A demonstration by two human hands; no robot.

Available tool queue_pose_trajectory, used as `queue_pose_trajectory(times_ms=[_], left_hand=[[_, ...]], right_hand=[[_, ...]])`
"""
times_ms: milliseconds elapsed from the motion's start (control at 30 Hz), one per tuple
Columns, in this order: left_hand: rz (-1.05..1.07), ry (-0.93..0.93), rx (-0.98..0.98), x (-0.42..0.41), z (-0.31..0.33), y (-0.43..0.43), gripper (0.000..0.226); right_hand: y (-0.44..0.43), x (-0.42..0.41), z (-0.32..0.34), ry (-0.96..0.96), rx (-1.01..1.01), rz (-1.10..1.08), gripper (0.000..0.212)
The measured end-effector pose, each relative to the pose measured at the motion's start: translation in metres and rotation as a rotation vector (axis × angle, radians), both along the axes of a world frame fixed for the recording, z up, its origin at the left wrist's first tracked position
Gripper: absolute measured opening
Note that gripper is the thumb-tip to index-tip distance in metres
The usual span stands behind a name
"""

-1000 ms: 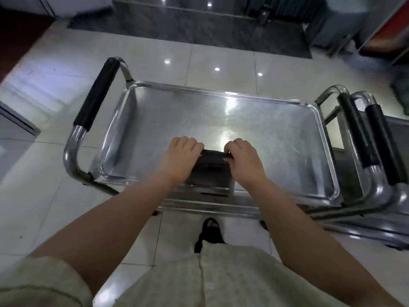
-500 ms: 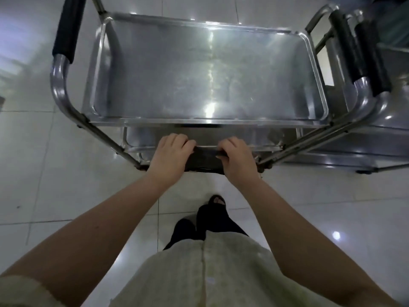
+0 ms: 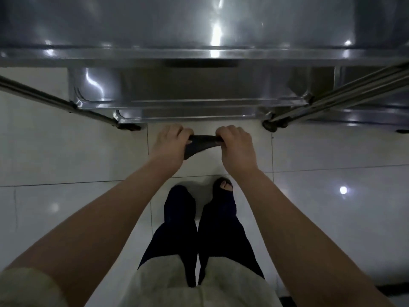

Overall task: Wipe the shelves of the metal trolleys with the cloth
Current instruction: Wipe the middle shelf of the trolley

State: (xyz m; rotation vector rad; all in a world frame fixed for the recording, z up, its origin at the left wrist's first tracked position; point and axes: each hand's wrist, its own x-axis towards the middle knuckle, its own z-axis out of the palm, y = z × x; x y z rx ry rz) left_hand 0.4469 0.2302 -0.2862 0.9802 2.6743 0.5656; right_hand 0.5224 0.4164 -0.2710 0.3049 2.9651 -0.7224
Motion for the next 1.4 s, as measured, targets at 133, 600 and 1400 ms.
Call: queue_pose_trajectory(times_ms=[133,600,1400], left_hand=[[0.019,-0.069,0.024,-0.044,-0.036,0.043,0.026],[0.128,0.363,-0.132,-0.236,-0.164,0.120,0.051],[0.197,0.175,-0.256,-0.235,-0.197,0.130,0.053]], right_hand=[[0.043,-0.038,-0.043,-0.015,0.042,0.014,0.024],[0.088,-0.184,-0.180,-0.220,0.196,0.028,0.061],[0.120,-0.214,-0.196,-0.149,0.357,0.011,0.068]])
